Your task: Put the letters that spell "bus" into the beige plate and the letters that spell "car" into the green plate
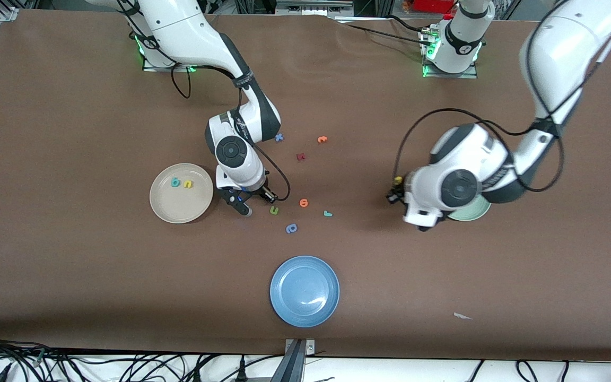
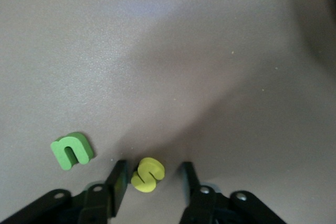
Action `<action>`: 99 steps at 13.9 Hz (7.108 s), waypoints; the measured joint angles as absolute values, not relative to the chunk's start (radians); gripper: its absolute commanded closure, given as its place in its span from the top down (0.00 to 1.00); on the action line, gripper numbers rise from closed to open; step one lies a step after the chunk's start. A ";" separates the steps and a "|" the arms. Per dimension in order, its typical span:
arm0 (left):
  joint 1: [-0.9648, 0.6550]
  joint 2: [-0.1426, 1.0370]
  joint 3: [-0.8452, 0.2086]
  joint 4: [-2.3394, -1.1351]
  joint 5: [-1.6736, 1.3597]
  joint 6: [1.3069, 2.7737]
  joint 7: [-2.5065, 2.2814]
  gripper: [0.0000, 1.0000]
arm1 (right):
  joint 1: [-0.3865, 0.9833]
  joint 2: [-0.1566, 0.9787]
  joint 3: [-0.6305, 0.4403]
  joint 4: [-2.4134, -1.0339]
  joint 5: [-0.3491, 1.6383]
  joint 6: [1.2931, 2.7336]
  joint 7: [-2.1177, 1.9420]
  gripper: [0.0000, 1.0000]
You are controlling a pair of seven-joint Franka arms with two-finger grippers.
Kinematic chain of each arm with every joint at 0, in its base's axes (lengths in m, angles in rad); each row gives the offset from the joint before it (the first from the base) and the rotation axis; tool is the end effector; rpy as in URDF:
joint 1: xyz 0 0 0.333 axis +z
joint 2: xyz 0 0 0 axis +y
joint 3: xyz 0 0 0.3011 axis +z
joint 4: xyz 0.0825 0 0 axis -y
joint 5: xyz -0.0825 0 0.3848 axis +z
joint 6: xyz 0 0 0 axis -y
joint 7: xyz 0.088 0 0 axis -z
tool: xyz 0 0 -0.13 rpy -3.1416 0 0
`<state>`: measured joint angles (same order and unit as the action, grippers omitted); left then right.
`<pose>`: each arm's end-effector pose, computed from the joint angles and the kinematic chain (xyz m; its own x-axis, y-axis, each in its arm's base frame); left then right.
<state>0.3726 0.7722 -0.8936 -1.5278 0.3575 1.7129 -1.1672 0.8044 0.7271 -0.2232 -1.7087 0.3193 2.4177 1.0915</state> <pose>0.6066 -0.2154 0.2721 0.7607 0.5523 -0.3411 0.5335 -0.8313 -0.1561 0.5463 0.3764 0.1422 0.7679 -0.6382 -0.0553 -0.6402 -0.7674 -0.0337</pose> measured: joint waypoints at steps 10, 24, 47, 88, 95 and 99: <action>0.600 0.789 -0.847 -1.616 0.540 1.683 -0.857 0.25 | 0.804 0.698 -0.313 -1.638 0.288 2.177 0.935 0.04; 0.472 0.816 -0.938 -1.610 0.492 1.721 -1.136 1.00 | 0.788 0.619 -0.513 -1.807 0.294 2.089 0.449 1.00; -0.258 0.936 -0.485 -1.389 0.510 2.307 -2.219 0.84 | 0.806 0.437 -0.952 -1.279 0.298 1.309 -0.045 1.00; 0.525 0.915 -0.877 -1.452 0.563 1.548 -1.308 0.27 | 0.064 0.014 -0.005 -1.615 0.026 1.564 0.056 1.00; 0.546 0.909 -0.878 -1.461 0.568 1.491 -1.274 0.99 | 0.064 0.014 -0.005 -1.615 0.013 1.564 0.060 1.00; 0.550 0.851 -0.882 -1.408 0.568 1.465 -1.152 0.99 | 0.064 0.014 -0.005 -1.615 0.011 1.565 0.060 1.00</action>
